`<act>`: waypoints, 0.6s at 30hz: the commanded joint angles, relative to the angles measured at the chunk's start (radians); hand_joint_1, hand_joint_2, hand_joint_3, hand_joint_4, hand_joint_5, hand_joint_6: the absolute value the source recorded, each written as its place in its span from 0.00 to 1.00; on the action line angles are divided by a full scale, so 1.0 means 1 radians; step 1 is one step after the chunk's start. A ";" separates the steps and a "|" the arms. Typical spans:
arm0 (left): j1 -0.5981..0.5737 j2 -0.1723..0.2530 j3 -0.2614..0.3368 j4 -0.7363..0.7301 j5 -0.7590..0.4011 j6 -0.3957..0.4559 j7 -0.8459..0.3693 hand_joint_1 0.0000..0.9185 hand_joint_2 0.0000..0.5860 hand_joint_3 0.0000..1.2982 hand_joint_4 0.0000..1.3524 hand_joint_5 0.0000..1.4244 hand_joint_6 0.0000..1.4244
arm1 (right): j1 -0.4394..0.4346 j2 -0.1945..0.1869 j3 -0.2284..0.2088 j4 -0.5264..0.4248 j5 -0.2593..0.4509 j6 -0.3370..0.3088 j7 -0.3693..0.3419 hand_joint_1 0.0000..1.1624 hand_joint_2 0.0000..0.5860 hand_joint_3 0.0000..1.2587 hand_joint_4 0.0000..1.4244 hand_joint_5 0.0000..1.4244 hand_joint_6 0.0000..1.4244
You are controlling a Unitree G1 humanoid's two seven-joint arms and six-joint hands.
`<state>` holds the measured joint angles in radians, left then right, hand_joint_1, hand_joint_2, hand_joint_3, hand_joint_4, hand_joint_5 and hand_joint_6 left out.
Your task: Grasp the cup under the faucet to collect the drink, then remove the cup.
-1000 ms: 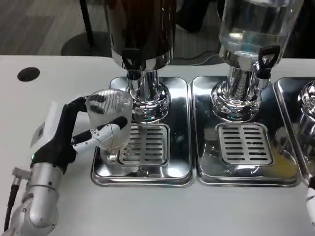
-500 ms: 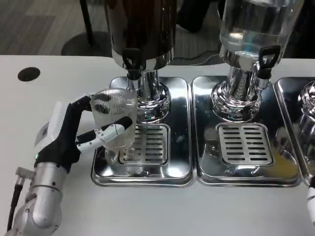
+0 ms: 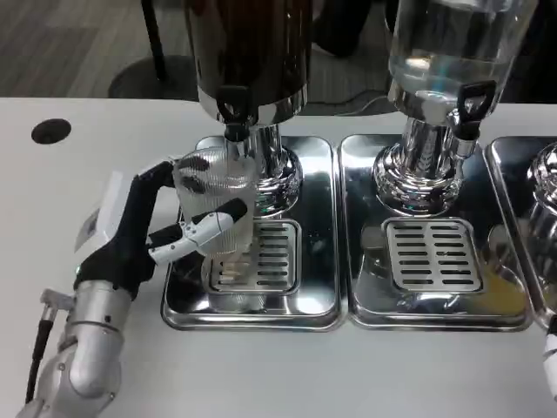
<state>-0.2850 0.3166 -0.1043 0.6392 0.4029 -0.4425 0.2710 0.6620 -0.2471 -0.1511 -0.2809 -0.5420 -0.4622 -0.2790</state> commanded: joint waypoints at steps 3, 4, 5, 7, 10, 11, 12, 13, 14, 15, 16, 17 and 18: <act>-0.012 -0.005 -0.009 -0.034 0.004 -0.006 -0.002 0.43 0.37 0.36 0.39 0.23 0.11 | 0.001 0.003 -0.008 0.011 0.007 -0.017 -0.004 0.35 0.96 0.15 0.04 0.00 0.00; -0.011 -0.005 -0.010 -0.036 0.004 -0.005 -0.002 0.43 0.37 0.36 0.39 0.23 0.11 | 0.000 0.003 -0.008 0.013 0.007 -0.017 -0.004 0.35 0.96 0.15 0.04 0.00 0.00; -0.010 -0.005 -0.010 -0.037 0.004 -0.004 -0.002 0.43 0.37 0.36 0.39 0.23 0.11 | 0.000 0.003 -0.008 0.013 0.007 -0.018 -0.004 0.35 0.96 0.15 0.04 0.00 0.00; -0.010 -0.005 -0.011 -0.039 0.005 -0.001 -0.002 0.43 0.37 0.36 0.39 0.23 0.11 | 0.000 0.003 -0.008 0.014 0.008 -0.019 -0.004 0.35 0.96 0.15 0.04 0.00 0.00; -0.012 -0.005 -0.012 -0.036 0.005 0.004 -0.003 0.43 0.37 0.36 0.39 0.23 0.11 | 0.000 0.003 -0.010 0.015 0.009 -0.020 -0.004 0.35 0.96 0.15 0.04 0.00 0.00; -0.013 -0.004 -0.013 -0.034 0.005 0.005 -0.003 0.43 0.37 0.36 0.39 0.24 0.11 | 0.000 0.003 -0.010 0.016 0.009 -0.020 -0.004 0.35 0.96 0.15 0.04 0.00 0.00; -0.014 -0.003 -0.015 -0.030 0.006 0.007 -0.003 0.43 0.37 0.36 0.39 0.24 0.11 | 0.000 0.003 -0.011 0.016 0.009 -0.021 -0.004 0.35 0.96 0.15 0.04 0.00 0.00; -0.016 -0.003 -0.016 -0.028 0.007 0.008 -0.002 0.43 0.37 0.36 0.39 0.24 0.11 | 0.001 0.003 -0.011 0.016 0.009 -0.021 -0.004 0.35 0.96 0.15 0.04 0.00 0.00; -0.019 -0.003 -0.016 -0.021 0.006 0.010 -0.002 0.43 0.37 0.36 0.39 0.24 0.11 | 0.001 0.004 -0.011 0.015 0.009 -0.022 -0.004 0.35 0.95 0.15 0.04 0.00 0.00; -0.022 -0.003 -0.016 -0.014 0.005 0.012 -0.001 0.42 0.37 0.36 0.39 0.24 0.11 | 0.002 0.004 -0.012 0.013 0.009 -0.022 -0.004 0.35 0.95 0.15 0.04 0.00 0.00; -0.025 -0.002 -0.016 -0.008 0.004 0.015 0.000 0.42 0.37 0.36 0.39 0.24 0.11 | 0.003 0.004 -0.012 0.012 0.009 -0.022 -0.004 0.35 0.95 0.15 0.04 0.00 0.00; -0.027 -0.001 -0.017 -0.003 0.004 0.016 0.001 0.42 0.37 0.36 0.39 0.24 0.11 | 0.003 0.005 -0.012 0.011 0.009 -0.023 -0.004 0.35 0.95 0.15 0.04 0.00 0.00; -0.029 -0.001 -0.017 0.001 0.004 0.017 0.001 0.42 0.37 0.36 0.39 0.24 0.11 | 0.004 0.005 -0.013 0.010 0.010 -0.023 -0.004 0.35 0.95 0.15 0.04 0.00 0.00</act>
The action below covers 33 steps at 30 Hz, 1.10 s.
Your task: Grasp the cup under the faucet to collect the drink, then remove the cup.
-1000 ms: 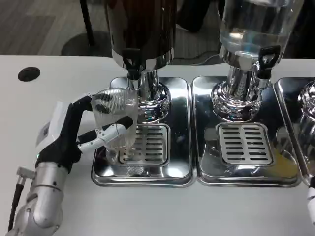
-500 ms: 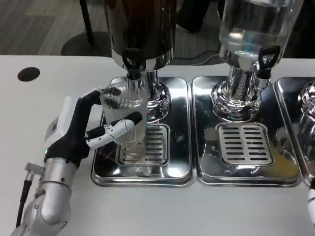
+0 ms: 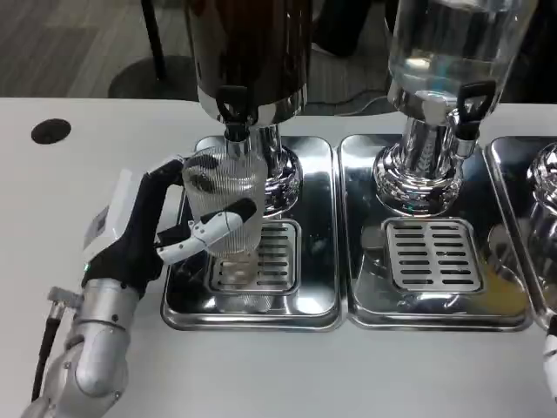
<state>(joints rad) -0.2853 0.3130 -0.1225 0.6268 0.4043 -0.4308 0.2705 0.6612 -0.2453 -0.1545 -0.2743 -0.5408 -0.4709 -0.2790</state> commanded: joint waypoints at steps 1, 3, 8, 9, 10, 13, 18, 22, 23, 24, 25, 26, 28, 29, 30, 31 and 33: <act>-0.032 0.003 0.001 0.020 0.002 0.006 0.002 0.42 0.38 0.36 0.39 0.24 0.11 | 0.006 0.003 -0.010 0.003 0.009 -0.015 -0.004 0.35 0.95 0.15 0.04 0.00 0.00; -0.038 0.004 0.001 0.033 0.002 0.007 0.004 0.42 0.38 0.36 0.39 0.24 0.11 | 0.008 0.004 -0.011 0.002 0.009 -0.016 -0.004 0.35 0.95 0.15 0.04 0.00 0.00; -0.055 -0.001 -0.002 0.067 0.003 0.004 0.011 0.42 0.38 0.36 0.39 0.24 0.11 | 0.011 0.006 -0.012 0.002 0.010 -0.018 -0.004 0.35 0.95 0.15 0.04 0.01 0.00; -0.060 -0.004 -0.005 0.073 0.006 0.004 0.014 0.42 0.38 0.36 0.39 0.24 0.11 | 0.011 0.006 -0.012 0.002 0.010 -0.019 -0.005 0.36 0.95 0.15 0.04 0.01 0.00; -0.062 -0.005 -0.007 0.078 0.007 0.003 0.015 0.42 0.38 0.36 0.40 0.24 0.11 | 0.012 0.007 -0.012 0.003 0.010 -0.019 -0.005 0.36 0.95 0.15 0.04 0.01 0.00; -0.070 -0.009 -0.013 0.090 0.011 0.003 0.020 0.42 0.38 0.36 0.40 0.24 0.11 | 0.012 0.007 -0.013 0.002 0.010 -0.019 -0.005 0.36 0.95 0.15 0.04 0.01 0.00; -0.076 -0.021 -0.028 0.107 0.024 0.002 0.029 0.42 0.38 0.36 0.40 0.24 0.11 | 0.014 0.006 -0.017 0.004 0.015 -0.021 -0.005 0.36 0.95 0.15 0.04 0.01 0.00; -0.074 -0.026 -0.033 0.107 0.039 -0.002 0.031 0.42 0.38 0.37 0.40 0.24 0.11 | 0.015 0.006 -0.018 0.006 0.017 -0.024 -0.004 0.36 0.95 0.15 0.04 0.01 0.00; -0.073 -0.026 -0.034 0.106 0.042 -0.002 0.032 0.42 0.39 0.37 0.40 0.24 0.11 | 0.015 0.006 -0.018 0.007 0.018 -0.024 -0.004 0.36 0.95 0.15 0.04 0.01 0.00; -0.072 -0.027 -0.036 0.105 0.045 -0.003 0.031 0.42 0.39 0.37 0.40 0.24 0.11 | 0.015 0.006 -0.018 0.008 0.017 -0.025 -0.004 0.36 0.95 0.15 0.04 0.01 0.00; -0.070 -0.027 -0.039 0.103 0.048 -0.003 0.030 0.42 0.39 0.37 0.40 0.24 0.11 | 0.015 0.006 -0.017 0.008 0.017 -0.025 -0.004 0.36 0.95 0.15 0.04 0.01 0.00; -0.068 -0.028 -0.042 0.101 0.051 -0.004 0.030 0.42 0.39 0.37 0.40 0.24 0.11 | 0.015 0.006 -0.017 0.009 0.017 -0.026 -0.004 0.36 0.95 0.15 0.04 0.01 0.00; -0.065 -0.029 -0.047 0.099 0.053 -0.005 0.031 0.42 0.39 0.37 0.40 0.24 0.11 | 0.015 0.007 -0.016 0.010 0.016 -0.027 -0.004 0.36 0.95 0.15 0.04 0.01 0.00; -0.064 -0.028 -0.050 0.099 0.052 -0.005 0.033 0.42 0.40 0.37 0.40 0.24 0.11 | 0.015 0.007 -0.016 0.010 0.016 -0.028 -0.005 0.36 0.95 0.15 0.04 0.01 0.00; -0.063 -0.028 -0.053 0.098 0.052 -0.005 0.033 0.42 0.40 0.37 0.40 0.24 0.11 | 0.015 0.007 -0.016 0.010 0.016 -0.028 -0.005 0.36 0.95 0.15 0.04 0.01 0.00; -0.062 -0.028 -0.056 0.097 0.052 -0.005 0.034 0.42 0.40 0.37 0.40 0.24 0.11 | 0.015 0.007 -0.016 0.010 0.015 -0.028 -0.005 0.36 0.95 0.15 0.04 0.01 0.00; -0.060 -0.027 -0.061 0.096 0.053 -0.005 0.034 0.42 0.40 0.37 0.40 0.24 0.11 | 0.015 0.007 -0.016 0.010 0.015 -0.028 -0.005 0.36 0.95 0.15 0.04 0.01 0.00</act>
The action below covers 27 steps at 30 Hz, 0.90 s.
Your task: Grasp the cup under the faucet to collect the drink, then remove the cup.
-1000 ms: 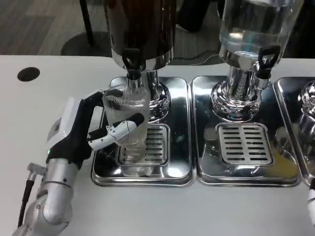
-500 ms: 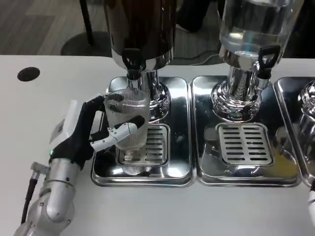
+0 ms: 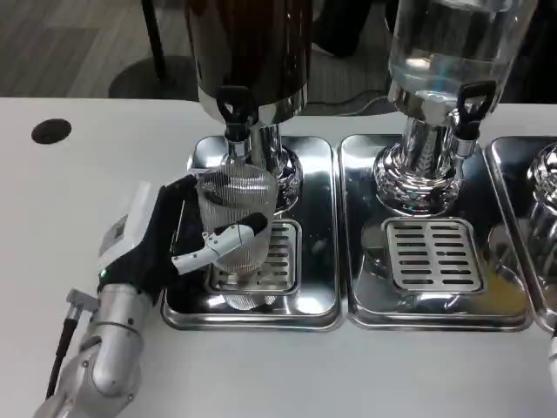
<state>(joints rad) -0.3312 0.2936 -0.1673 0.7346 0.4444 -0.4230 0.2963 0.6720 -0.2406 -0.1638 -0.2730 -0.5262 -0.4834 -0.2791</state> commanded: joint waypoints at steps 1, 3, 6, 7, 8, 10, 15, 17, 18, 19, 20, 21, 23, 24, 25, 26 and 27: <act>-0.013 -0.007 -0.019 -0.013 0.013 -0.013 0.009 0.42 0.40 0.37 0.40 0.24 0.11 | 0.005 0.002 -0.007 0.008 0.001 -0.016 -0.005 0.36 0.95 0.15 0.04 0.01 0.00; -0.011 -0.008 -0.022 -0.014 0.011 -0.012 0.010 0.42 0.40 0.37 0.40 0.24 0.11 | 0.006 0.002 -0.008 0.008 0.002 -0.017 -0.005 0.36 0.95 0.15 0.04 0.01 0.00; -0.010 -0.008 -0.023 -0.014 0.009 -0.011 0.010 0.42 0.40 0.37 0.40 0.24 0.11 | 0.006 0.003 -0.008 0.008 0.003 -0.018 -0.006 0.36 0.95 0.15 0.04 0.01 0.00; -0.010 -0.008 -0.024 -0.014 0.009 -0.011 0.010 0.42 0.40 0.37 0.40 0.24 0.11 | 0.006 0.003 -0.008 0.008 0.003 -0.019 -0.006 0.36 0.95 0.15 0.04 0.01 0.00; -0.010 -0.008 -0.023 -0.014 0.009 -0.010 0.010 0.42 0.40 0.37 0.39 0.24 0.11 | 0.006 0.003 -0.008 0.008 0.003 -0.019 -0.006 0.36 0.95 0.15 0.04 0.01 0.00; -0.010 -0.008 -0.021 -0.014 0.004 -0.010 0.007 0.38 0.41 0.36 0.35 0.24 0.12 | 0.005 0.003 -0.009 0.009 0.004 -0.019 -0.006 0.36 0.95 0.15 0.04 0.01 0.00; -0.009 -0.006 -0.012 -0.014 -0.009 -0.010 -0.004 0.32 0.37 0.30 0.26 0.22 0.11 | 0.003 0.003 -0.010 0.011 0.009 -0.022 -0.007 0.36 0.95 0.15 0.04 0.01 0.00; -0.008 -0.005 -0.011 -0.016 -0.012 -0.010 -0.008 0.32 0.35 0.27 0.23 0.21 0.11 | 0.003 0.004 -0.011 0.012 0.010 -0.025 -0.008 0.36 0.95 0.15 0.04 0.01 0.00; -0.008 -0.005 -0.009 -0.016 -0.016 -0.011 -0.011 0.31 0.34 0.26 0.22 0.21 0.11 | 0.003 0.005 -0.011 0.013 0.011 -0.027 -0.009 0.36 0.95 0.15 0.04 0.01 0.00; -0.007 -0.005 -0.007 -0.017 -0.019 -0.011 -0.014 0.31 0.34 0.25 0.21 0.20 0.11 | 0.003 0.005 -0.012 0.014 0.012 -0.030 -0.010 0.36 0.95 0.15 0.04 0.01 0.00; -0.006 -0.004 -0.006 -0.017 -0.021 -0.012 -0.017 0.31 0.33 0.24 0.20 0.20 0.11 | 0.003 0.006 -0.013 0.014 0.012 -0.033 -0.011 0.36 0.95 0.15 0.04 0.01 0.00; -0.005 -0.004 -0.004 -0.019 -0.023 -0.013 -0.020 0.31 0.32 0.24 0.20 0.20 0.10 | 0.004 0.007 -0.014 0.014 0.012 -0.036 -0.012 0.37 0.95 0.15 0.04 0.02 0.00; -0.004 -0.003 -0.003 -0.021 -0.024 -0.014 -0.022 0.32 0.32 0.23 0.19 0.20 0.10 | 0.004 0.009 -0.016 0.015 0.013 -0.039 -0.012 0.37 0.96 0.15 0.04 0.02 0.00; -0.003 -0.003 -0.001 -0.023 -0.024 -0.014 -0.023 0.32 0.32 0.23 0.19 0.20 0.10 | 0.004 0.010 -0.017 0.015 0.013 -0.041 -0.011 0.37 0.96 0.15 0.05 0.02 0.00; -0.002 -0.002 0.000 -0.024 -0.025 -0.015 -0.023 0.31 0.31 0.22 0.19 0.20 0.10 | 0.005 0.011 -0.017 0.015 0.013 -0.043 -0.011 0.37 0.96 0.15 0.05 0.02 0.00; -0.001 -0.002 0.001 -0.026 -0.026 -0.015 -0.024 0.31 0.31 0.22 0.18 0.19 0.10 | 0.005 0.011 -0.018 0.015 0.014 -0.045 -0.011 0.37 0.96 0.15 0.05 0.02 0.00; 0.001 -0.001 0.002 -0.028 -0.027 -0.016 -0.025 0.31 0.30 0.21 0.18 0.19 0.10 | 0.006 0.012 -0.019 0.015 0.015 -0.047 -0.012 0.37 0.96 0.15 0.05 0.02 0.00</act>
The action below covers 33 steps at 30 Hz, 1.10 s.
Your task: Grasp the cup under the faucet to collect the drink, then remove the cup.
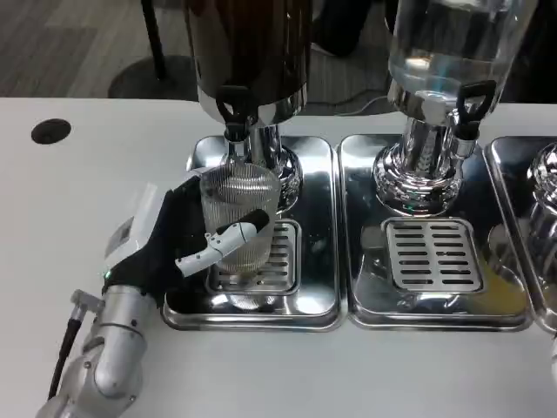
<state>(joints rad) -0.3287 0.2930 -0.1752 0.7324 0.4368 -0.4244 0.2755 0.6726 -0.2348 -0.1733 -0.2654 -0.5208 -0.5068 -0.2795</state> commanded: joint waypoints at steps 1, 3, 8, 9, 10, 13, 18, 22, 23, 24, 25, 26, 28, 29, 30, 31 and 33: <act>-0.001 0.000 0.011 -0.027 -0.019 -0.015 -0.006 0.31 0.29 0.20 0.17 0.19 0.10 | 0.007 0.007 -0.010 0.008 0.010 -0.027 -0.012 0.37 0.96 0.15 0.05 0.02 0.00; 0.001 0.000 0.012 -0.030 -0.021 -0.015 -0.009 0.30 0.27 0.20 0.17 0.19 0.10 | 0.008 0.009 -0.011 0.010 0.012 -0.032 -0.013 0.37 0.96 0.15 0.05 0.02 0.00; 0.005 0.003 0.012 -0.035 -0.022 -0.012 -0.020 0.30 0.23 0.17 0.14 0.17 0.08 | 0.008 0.015 -0.017 0.014 0.016 -0.044 -0.012 0.37 0.96 0.16 0.05 0.03 0.00; 0.005 0.004 0.011 -0.036 -0.022 -0.011 -0.023 0.30 0.22 0.16 0.13 0.16 0.08 | 0.009 0.016 -0.018 0.015 0.017 -0.047 -0.013 0.37 0.96 0.16 0.05 0.03 0.00; 0.005 0.006 0.010 -0.036 -0.023 -0.009 -0.029 0.29 0.21 0.15 0.12 0.16 0.08 | 0.009 0.017 -0.019 0.016 0.017 -0.049 -0.012 0.37 0.96 0.16 0.05 0.03 0.00; 0.005 0.011 0.007 -0.031 -0.026 -0.008 -0.042 0.28 0.19 0.14 0.11 0.14 0.07 | 0.010 0.020 -0.021 0.016 0.016 -0.053 -0.010 0.37 0.96 0.16 0.06 0.03 0.00; 0.009 0.018 0.005 -0.024 -0.033 -0.011 -0.050 0.27 0.17 0.12 0.10 0.13 0.07 | 0.009 0.025 -0.023 0.014 0.015 -0.055 -0.006 0.38 0.96 0.16 0.06 0.03 0.00; 0.010 0.024 0.006 -0.023 -0.037 -0.014 -0.049 0.27 0.17 0.12 0.09 0.13 0.07 | 0.006 0.026 -0.023 0.012 0.014 -0.054 -0.003 0.38 0.96 0.16 0.06 0.03 0.00; 0.010 0.025 0.007 -0.023 -0.038 -0.014 -0.050 0.27 0.17 0.12 0.08 0.13 0.07 | 0.006 0.026 -0.022 0.012 0.014 -0.053 -0.003 0.38 0.96 0.16 0.06 0.03 0.00; 0.010 0.026 0.007 -0.024 -0.039 -0.015 -0.051 0.27 0.17 0.12 0.08 0.13 0.07 | 0.005 0.026 -0.022 0.012 0.014 -0.053 -0.002 0.38 0.96 0.16 0.06 0.03 0.00; 0.010 0.027 0.007 -0.025 -0.040 -0.015 -0.052 0.27 0.16 0.11 0.08 0.13 0.06 | 0.004 0.026 -0.022 0.013 0.014 -0.053 -0.002 0.38 0.96 0.16 0.06 0.03 0.00; 0.010 0.028 0.007 -0.025 -0.041 -0.014 -0.054 0.27 0.15 0.10 0.08 0.13 0.06 | 0.004 0.026 -0.022 0.013 0.014 -0.053 -0.002 0.38 0.96 0.16 0.06 0.03 0.00; 0.008 0.031 0.005 -0.024 -0.043 -0.012 -0.068 0.24 0.11 0.07 0.06 0.11 0.05 | 0.003 0.026 -0.021 0.015 0.016 -0.054 -0.002 0.38 0.96 0.16 0.06 0.03 0.00; 0.007 0.033 0.004 -0.023 -0.044 -0.011 -0.077 0.23 0.10 0.06 0.05 0.11 0.04 | 0.002 0.027 -0.021 0.015 0.017 -0.054 -0.003 0.38 0.96 0.16 0.06 0.03 0.00; 0.007 0.034 0.003 -0.023 -0.045 -0.010 -0.083 0.23 0.10 0.05 0.04 0.11 0.04 | 0.002 0.027 -0.021 0.016 0.016 -0.054 -0.003 0.38 0.96 0.16 0.06 0.03 0.00; 0.006 0.034 0.003 -0.023 -0.046 -0.010 -0.089 0.23 0.08 0.05 0.04 0.10 0.04 | 0.002 0.027 -0.021 0.017 0.016 -0.055 -0.003 0.38 0.96 0.16 0.06 0.03 0.00; 0.006 0.036 0.001 -0.023 -0.047 -0.009 -0.100 0.22 0.08 0.04 0.04 0.10 0.03 | 0.001 0.027 -0.021 0.019 0.017 -0.055 -0.004 0.38 0.96 0.16 0.06 0.03 0.00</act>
<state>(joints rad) -0.3225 0.3205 -0.1720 0.7138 0.3954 -0.4286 0.2030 0.6722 -0.2089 -0.1886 -0.2485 -0.5141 -0.5478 -0.2797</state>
